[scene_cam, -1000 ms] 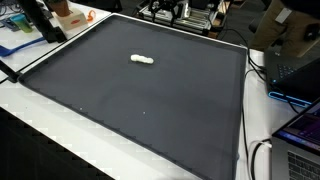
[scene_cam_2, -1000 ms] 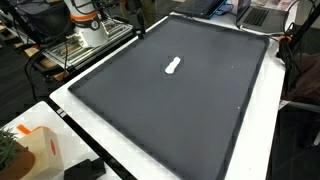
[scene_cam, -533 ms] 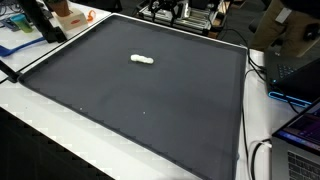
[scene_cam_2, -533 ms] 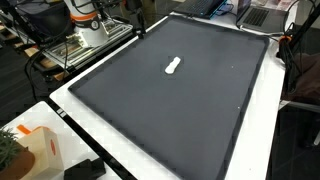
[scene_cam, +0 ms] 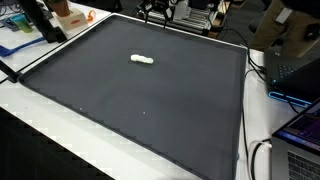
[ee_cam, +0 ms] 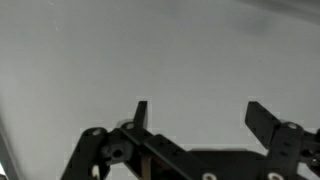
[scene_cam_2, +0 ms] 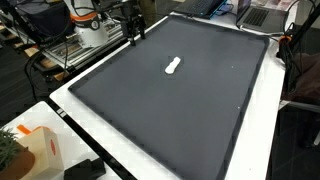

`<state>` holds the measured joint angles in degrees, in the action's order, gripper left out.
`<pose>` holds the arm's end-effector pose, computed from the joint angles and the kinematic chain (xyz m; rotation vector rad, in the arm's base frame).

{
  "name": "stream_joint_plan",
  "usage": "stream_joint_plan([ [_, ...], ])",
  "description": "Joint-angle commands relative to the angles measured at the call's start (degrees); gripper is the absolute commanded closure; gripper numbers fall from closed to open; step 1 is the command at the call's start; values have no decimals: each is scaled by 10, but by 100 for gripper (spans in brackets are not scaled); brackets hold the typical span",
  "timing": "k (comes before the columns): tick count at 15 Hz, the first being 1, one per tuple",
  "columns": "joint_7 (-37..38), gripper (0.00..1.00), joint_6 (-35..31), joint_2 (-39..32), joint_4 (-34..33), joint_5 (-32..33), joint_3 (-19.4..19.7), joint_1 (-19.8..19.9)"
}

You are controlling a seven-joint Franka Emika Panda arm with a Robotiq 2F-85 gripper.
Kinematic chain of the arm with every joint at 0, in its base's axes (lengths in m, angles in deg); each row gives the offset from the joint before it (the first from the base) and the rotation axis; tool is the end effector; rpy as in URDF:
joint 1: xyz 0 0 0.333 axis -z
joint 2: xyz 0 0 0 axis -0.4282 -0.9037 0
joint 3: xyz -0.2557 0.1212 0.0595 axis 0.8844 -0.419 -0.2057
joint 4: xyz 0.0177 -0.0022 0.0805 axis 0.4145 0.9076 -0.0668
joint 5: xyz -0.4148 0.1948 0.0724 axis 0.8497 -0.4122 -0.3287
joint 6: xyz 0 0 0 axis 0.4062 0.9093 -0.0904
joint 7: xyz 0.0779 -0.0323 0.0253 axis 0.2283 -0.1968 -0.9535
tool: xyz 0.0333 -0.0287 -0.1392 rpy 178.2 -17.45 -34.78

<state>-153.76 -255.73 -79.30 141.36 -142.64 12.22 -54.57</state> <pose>0.3512 0.0482 0.1230 2.9203 0.3979 0.3790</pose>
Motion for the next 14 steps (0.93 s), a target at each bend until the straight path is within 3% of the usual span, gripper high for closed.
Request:
stream_joint_plan([
  [1, 100, 0, 38, -11, 9, 0, -29, 36],
  [5, 159, 0, 74, 17, -13, 0, -63, 56],
  [10, 177, 0, 49, 52, -57, 1, -41, 48],
  [13, 169, 0, 16, 41, -75, 2, -23, 23],
  [14, 169, 0, 37, 43, -72, 2, -36, 42],
])
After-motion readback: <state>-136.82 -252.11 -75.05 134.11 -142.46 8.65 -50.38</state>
